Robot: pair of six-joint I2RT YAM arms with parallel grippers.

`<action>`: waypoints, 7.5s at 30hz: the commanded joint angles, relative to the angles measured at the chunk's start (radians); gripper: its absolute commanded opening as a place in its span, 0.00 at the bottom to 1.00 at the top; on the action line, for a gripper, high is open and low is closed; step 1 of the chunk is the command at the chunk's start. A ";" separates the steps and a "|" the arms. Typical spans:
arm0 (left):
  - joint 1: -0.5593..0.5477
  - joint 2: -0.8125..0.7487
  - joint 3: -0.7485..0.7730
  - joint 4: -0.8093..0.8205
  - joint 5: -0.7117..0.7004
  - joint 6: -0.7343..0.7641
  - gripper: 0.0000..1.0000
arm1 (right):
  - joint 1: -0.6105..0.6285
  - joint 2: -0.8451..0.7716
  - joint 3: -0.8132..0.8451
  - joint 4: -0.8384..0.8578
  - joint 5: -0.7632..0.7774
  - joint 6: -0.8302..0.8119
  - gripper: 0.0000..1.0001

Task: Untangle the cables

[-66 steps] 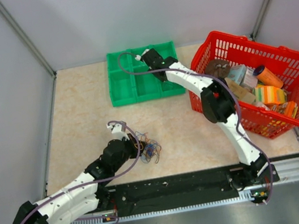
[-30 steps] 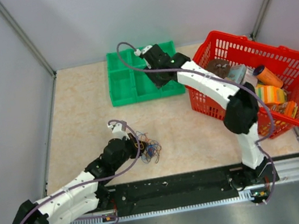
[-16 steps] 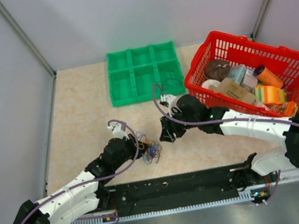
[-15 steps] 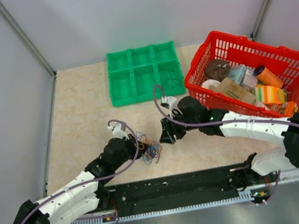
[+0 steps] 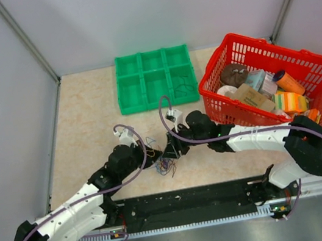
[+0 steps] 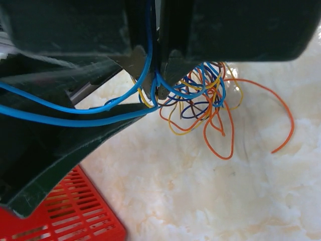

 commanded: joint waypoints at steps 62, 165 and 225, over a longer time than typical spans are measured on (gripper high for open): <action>0.061 -0.024 0.950 -0.230 -0.184 0.580 0.00 | -0.008 -0.025 -0.131 0.109 0.170 0.099 0.00; 0.061 0.400 1.902 0.220 -0.175 0.866 0.00 | -0.009 0.348 0.245 0.096 0.537 0.361 0.00; 0.303 0.441 0.406 -0.283 -0.375 0.198 0.00 | -0.020 -0.689 -0.272 -0.481 0.722 0.032 0.00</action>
